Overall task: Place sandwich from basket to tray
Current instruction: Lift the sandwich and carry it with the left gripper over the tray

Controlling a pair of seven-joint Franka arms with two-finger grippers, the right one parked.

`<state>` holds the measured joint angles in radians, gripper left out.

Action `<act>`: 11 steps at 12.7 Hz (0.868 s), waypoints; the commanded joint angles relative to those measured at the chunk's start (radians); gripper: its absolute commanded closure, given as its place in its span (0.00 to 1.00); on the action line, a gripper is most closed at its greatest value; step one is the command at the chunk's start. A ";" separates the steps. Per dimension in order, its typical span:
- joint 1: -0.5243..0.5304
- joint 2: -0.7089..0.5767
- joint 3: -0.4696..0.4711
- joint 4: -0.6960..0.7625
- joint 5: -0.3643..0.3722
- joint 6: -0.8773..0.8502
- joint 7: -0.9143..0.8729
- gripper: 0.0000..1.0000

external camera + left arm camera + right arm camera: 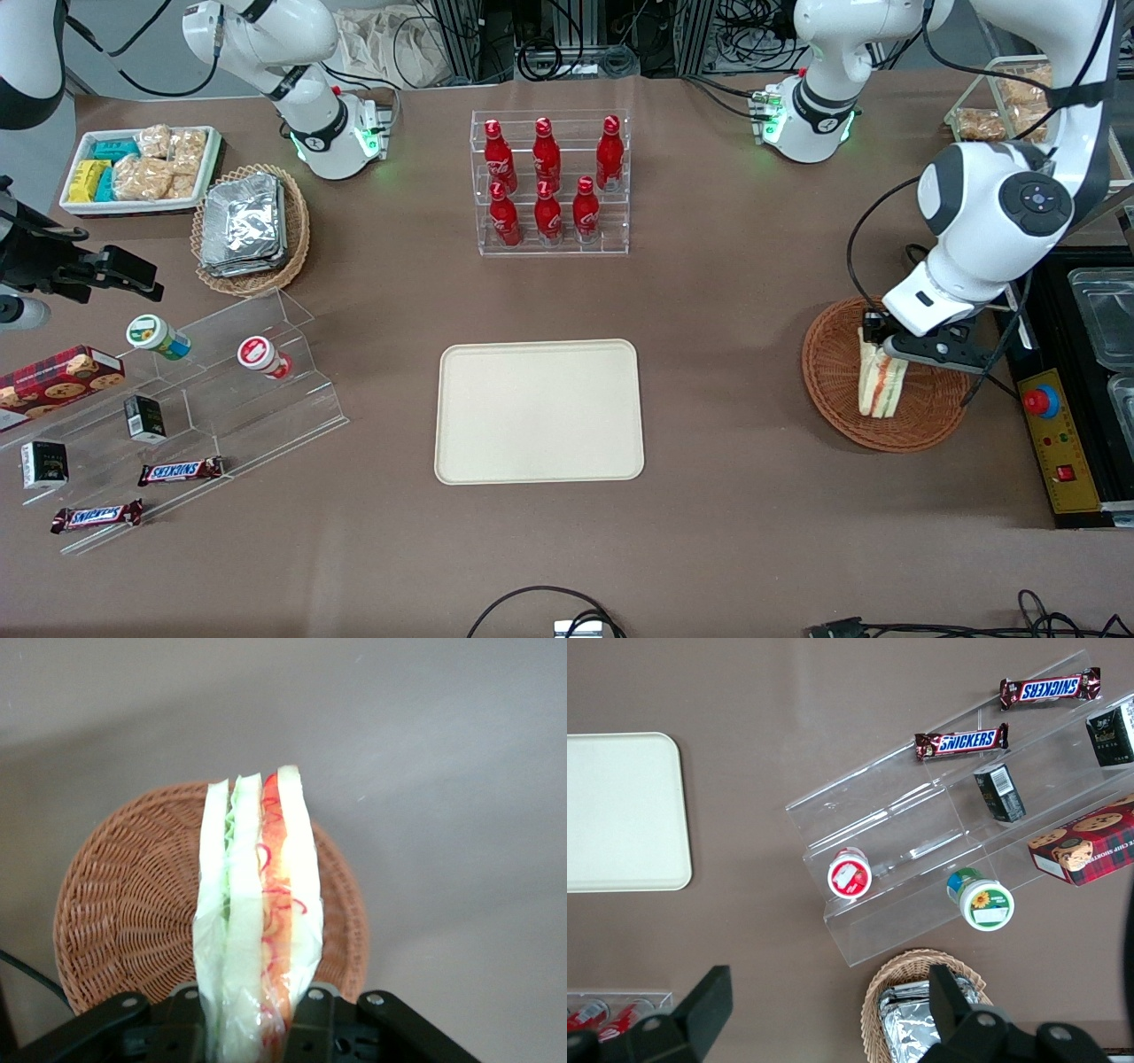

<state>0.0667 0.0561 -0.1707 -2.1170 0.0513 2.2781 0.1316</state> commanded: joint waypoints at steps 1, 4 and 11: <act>-0.001 0.022 -0.055 0.144 -0.040 -0.139 -0.052 0.76; -0.002 0.089 -0.153 0.268 -0.038 -0.205 -0.169 0.73; -0.227 0.318 -0.207 0.543 0.112 -0.253 -0.622 0.73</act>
<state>-0.0938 0.2707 -0.3816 -1.6893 0.0897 2.0601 -0.3694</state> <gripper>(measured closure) 0.727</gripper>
